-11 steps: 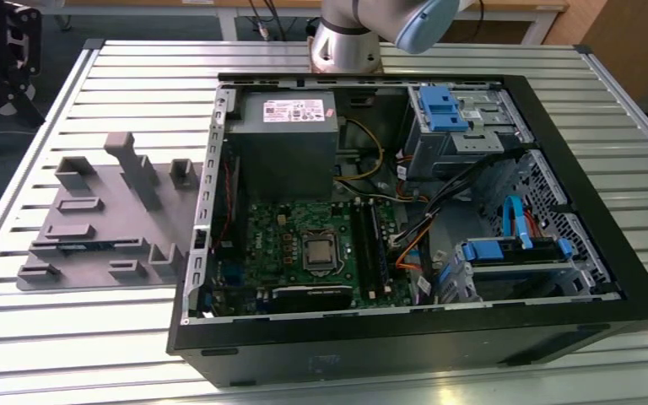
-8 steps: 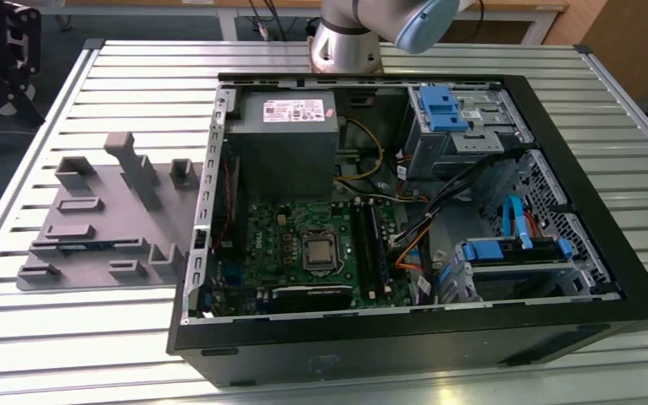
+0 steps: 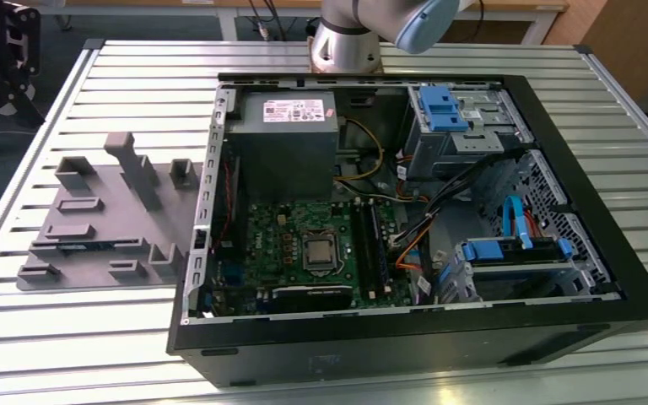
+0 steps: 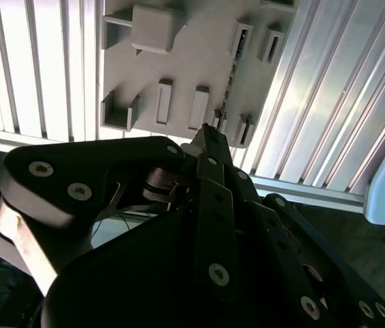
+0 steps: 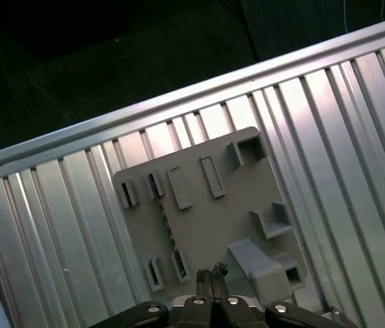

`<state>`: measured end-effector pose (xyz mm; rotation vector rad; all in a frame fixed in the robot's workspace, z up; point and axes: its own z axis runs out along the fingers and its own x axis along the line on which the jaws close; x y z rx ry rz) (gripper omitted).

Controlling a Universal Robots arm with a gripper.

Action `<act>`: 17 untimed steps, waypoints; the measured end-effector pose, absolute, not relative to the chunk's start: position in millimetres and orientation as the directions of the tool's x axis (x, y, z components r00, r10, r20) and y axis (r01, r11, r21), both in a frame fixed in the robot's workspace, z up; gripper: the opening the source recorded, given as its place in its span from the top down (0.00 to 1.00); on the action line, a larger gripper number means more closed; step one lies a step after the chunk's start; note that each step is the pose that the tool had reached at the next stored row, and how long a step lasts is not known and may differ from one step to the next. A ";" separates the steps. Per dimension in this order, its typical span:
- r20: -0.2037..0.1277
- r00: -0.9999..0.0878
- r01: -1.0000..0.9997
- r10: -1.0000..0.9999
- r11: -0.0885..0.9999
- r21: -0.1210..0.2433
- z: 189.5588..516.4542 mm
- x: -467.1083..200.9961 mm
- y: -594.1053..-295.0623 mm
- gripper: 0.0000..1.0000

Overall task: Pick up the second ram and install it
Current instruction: 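Pick up the second ram and move it above second insertion slot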

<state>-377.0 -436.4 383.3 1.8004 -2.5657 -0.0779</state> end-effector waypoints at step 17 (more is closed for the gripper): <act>-0.023 -0.305 -0.952 -0.952 0.304 0.044 383.2 -377.0 -436.4 0.89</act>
